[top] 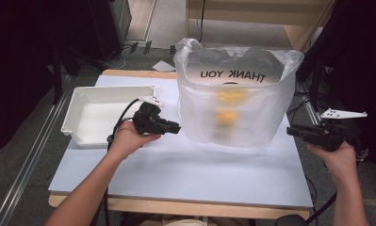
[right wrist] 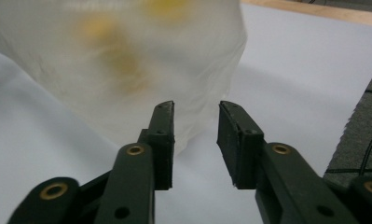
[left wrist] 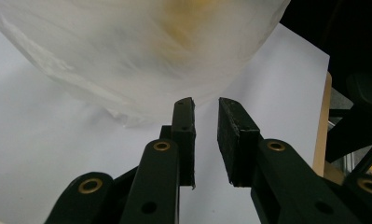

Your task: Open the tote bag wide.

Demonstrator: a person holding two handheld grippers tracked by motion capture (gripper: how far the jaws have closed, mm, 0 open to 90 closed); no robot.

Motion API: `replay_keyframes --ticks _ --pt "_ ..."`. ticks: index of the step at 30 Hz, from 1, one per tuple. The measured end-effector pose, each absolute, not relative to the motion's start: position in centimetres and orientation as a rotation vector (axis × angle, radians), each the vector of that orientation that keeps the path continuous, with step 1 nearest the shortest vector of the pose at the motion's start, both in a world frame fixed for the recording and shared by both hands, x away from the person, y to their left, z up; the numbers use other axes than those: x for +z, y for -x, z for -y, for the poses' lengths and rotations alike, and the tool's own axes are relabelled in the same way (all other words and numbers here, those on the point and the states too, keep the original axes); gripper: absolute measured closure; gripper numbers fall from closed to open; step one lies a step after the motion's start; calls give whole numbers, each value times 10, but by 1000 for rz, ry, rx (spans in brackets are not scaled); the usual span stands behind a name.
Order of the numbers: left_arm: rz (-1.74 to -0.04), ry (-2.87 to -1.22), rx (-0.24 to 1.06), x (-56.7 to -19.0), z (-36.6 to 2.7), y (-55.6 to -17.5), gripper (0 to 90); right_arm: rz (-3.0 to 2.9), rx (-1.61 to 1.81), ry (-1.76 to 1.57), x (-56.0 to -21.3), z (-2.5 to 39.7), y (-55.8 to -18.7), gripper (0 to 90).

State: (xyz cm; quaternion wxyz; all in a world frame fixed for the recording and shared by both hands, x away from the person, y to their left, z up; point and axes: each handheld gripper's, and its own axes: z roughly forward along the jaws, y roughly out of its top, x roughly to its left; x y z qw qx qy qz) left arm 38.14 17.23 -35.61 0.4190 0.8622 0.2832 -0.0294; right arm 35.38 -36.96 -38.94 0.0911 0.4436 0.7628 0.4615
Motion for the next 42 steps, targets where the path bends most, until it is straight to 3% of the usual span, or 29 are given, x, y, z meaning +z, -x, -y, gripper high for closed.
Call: replay_keyframes --ticks 5,12,30,42 --pt "-702 -2131 -71 -335 -175 -387 771 -2242 1432 -1335 -359 377 -368 827" --pt "-693 -2131 -47 -312 -173 -389 799 -2230 1388 -1456 -328 373 -388 900" --pt "-653 -2121 -3 -242 -170 -399 832 -2148 1459 -1509 -269 372 -415 900" --pt "-621 -2146 -9 -207 -153 -420 832 -2191 1438 -1356 -214 371 -438 900"
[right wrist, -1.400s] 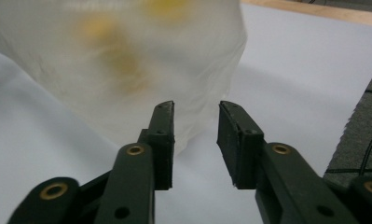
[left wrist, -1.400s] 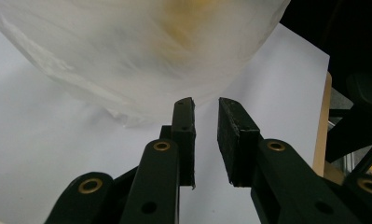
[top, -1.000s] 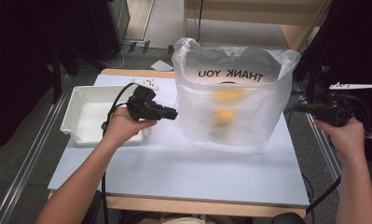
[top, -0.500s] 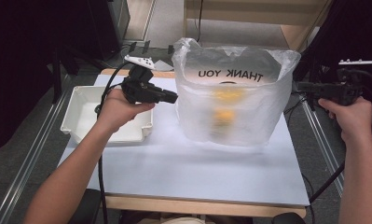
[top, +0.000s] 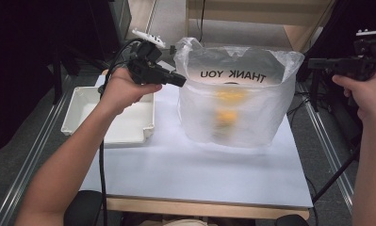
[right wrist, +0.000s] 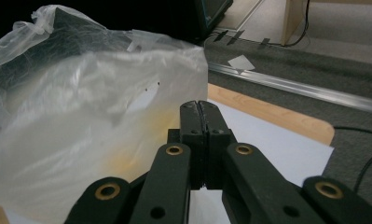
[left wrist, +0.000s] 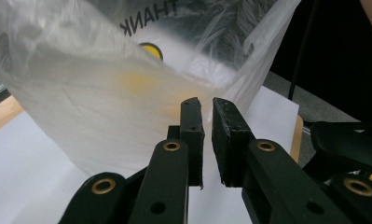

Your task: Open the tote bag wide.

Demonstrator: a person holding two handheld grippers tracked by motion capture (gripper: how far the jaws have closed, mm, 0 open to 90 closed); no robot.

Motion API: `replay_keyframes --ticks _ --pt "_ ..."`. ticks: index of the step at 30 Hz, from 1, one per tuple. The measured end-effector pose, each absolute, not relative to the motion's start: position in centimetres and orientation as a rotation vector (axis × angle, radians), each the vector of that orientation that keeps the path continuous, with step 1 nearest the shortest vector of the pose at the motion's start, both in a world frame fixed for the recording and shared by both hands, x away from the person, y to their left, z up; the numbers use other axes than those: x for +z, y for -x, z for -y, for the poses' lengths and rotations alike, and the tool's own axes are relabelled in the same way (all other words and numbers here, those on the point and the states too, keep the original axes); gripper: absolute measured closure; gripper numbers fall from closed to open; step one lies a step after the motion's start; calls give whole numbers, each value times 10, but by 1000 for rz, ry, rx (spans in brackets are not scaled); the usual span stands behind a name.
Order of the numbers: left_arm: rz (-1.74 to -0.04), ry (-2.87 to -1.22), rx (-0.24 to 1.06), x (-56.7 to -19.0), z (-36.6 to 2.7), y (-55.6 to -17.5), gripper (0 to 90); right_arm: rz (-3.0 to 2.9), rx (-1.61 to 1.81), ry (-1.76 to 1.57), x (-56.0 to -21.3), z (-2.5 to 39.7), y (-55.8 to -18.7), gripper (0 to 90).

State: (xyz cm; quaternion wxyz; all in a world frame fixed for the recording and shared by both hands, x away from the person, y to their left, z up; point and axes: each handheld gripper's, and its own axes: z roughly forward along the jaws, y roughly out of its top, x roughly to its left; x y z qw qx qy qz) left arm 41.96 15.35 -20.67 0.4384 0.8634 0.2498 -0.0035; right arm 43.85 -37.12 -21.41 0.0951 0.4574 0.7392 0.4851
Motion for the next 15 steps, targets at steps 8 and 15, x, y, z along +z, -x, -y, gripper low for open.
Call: replay_keyframes --ticks 8,15 --pt "-626 -2140 -22 -191 -146 -437 832 -2204 1422 -1301 -175 354 -454 900" --pt "-639 -2150 12 -171 -135 -452 834 -2234 1422 -1231 -150 324 -461 900"
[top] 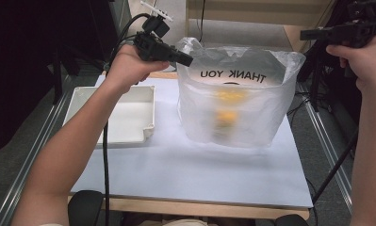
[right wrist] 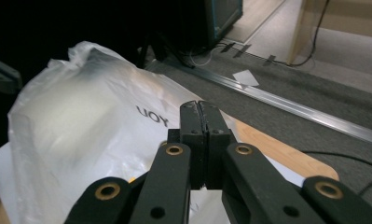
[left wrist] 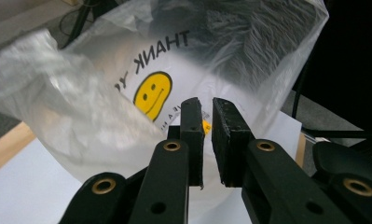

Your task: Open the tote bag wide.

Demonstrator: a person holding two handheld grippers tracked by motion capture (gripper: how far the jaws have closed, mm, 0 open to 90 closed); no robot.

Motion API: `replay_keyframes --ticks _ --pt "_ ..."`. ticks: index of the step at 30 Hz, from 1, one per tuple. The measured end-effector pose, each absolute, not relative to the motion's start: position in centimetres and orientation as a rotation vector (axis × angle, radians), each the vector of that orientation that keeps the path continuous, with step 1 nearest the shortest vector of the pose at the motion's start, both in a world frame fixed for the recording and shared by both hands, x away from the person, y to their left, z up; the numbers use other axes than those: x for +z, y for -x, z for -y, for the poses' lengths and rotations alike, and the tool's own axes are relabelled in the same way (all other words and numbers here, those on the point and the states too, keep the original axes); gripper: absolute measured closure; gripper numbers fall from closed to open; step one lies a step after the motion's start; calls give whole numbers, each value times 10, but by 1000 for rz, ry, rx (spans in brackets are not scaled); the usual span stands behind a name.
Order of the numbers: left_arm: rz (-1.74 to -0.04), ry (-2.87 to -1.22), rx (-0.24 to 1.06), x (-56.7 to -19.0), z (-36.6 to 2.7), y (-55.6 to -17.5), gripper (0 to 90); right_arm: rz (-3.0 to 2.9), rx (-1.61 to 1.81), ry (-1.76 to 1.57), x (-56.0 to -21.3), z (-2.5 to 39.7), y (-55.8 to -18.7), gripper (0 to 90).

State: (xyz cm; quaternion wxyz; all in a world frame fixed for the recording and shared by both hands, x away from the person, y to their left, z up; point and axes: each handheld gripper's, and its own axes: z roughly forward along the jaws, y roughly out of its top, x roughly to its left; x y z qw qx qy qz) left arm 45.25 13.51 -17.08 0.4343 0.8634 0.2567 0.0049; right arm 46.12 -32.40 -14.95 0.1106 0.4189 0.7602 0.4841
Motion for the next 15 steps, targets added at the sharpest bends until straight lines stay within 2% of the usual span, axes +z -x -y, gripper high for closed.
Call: replay_keyframes --ticks 15 --pt "-673 -2187 60 -148 -90 -488 847 -2301 1407 -1060 -121 244 -473 900"
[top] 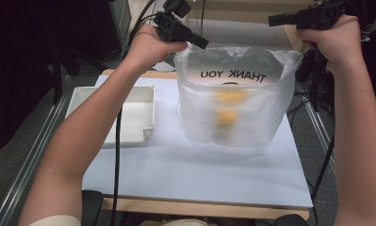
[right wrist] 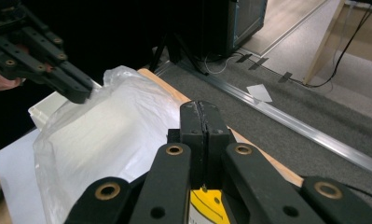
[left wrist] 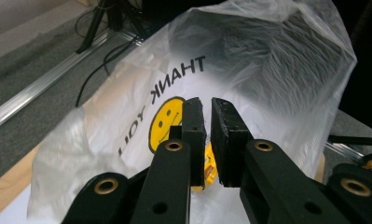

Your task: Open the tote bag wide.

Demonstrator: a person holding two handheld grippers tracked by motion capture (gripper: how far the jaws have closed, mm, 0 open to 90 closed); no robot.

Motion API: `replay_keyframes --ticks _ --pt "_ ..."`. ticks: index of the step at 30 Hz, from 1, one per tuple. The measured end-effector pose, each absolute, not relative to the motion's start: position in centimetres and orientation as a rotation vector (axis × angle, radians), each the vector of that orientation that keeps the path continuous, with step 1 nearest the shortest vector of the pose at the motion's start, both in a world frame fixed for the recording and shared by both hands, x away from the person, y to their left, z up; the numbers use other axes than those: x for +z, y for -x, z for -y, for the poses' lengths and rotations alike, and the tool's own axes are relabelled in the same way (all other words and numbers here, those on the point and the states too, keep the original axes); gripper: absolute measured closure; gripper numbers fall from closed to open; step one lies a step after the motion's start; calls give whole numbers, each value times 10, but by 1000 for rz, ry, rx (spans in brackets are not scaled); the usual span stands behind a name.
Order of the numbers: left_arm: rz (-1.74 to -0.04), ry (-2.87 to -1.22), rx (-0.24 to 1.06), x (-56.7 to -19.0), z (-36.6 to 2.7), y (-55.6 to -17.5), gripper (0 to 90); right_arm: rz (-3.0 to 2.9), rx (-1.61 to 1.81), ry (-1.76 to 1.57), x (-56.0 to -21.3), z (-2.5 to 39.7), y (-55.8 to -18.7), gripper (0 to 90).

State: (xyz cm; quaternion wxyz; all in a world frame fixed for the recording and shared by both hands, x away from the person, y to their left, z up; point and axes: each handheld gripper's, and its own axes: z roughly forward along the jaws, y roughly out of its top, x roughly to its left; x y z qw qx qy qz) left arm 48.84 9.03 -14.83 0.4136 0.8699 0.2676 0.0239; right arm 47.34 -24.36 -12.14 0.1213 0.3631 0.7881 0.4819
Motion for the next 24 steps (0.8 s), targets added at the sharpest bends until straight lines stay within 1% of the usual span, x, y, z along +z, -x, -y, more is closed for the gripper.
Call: replay_keyframes --ticks 1,6,10,12,15,16,17,22,24 --pt "-672 -2195 63 -145 -82 -493 847 -2308 1405 -1051 -120 234 -475 900" --pt "-688 -2187 69 -139 -69 -501 856 -2332 1405 -1070 -120 214 -480 900" --pt "-693 -2173 68 -142 -56 -506 862 -2359 1372 -1053 -127 205 -483 900" --pt "-691 -2172 62 -147 -51 -508 863 -2403 1318 -1056 -139 199 -484 900" --pt "-696 -2174 49 -159 -47 -509 864 -2414 1316 -1051 -146 198 -483 900" --pt "-703 -2177 38 -168 -46 -510 864 -2425 1283 -1044 -154 197 -479 900" --pt "-703 -2177 38 -168 -46 -510 864 -2425 1283 -1044 -154 197 -479 900" --pt "-730 -2184 17 -188 -48 -510 863 -2451 1254 -1069 -176 203 -472 900" --pt "-735 -2186 17 -191 -48 -509 864 -2457 1246 -1075 -183 205 -470 900"
